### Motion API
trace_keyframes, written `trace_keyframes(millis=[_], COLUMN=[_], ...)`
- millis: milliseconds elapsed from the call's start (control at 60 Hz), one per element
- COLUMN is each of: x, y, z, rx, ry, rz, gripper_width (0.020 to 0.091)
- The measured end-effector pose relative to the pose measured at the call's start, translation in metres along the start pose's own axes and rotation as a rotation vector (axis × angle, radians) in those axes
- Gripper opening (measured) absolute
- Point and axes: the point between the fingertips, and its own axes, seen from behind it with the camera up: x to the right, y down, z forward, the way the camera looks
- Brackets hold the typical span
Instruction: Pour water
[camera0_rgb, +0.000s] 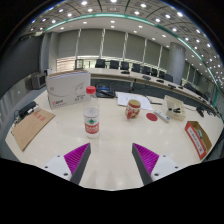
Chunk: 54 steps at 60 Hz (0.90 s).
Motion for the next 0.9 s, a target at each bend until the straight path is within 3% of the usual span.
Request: trace_keyframes(millis=[167,417,500,583,833,900], x=[-0.074,-0.087,-0.084,-0.078,-0.09,-0.093], y=[-0.021,-0.067,-0.071,-0.073,-0.087,-0.098], z=[0.043,0.14,0.171,0.191,0.203,0.199], rx=[0.061,0.207,0.226,0.249,0.281,0.285], ry=[-0.033,0.017,0.034,0.05,-0.014,-0.05], rz=[0.039,0.078,0.09,0.088,0.107,0.126], gripper_width=[0.0859,0.0848,0.0758,0.0539,0.0359,0.0358])
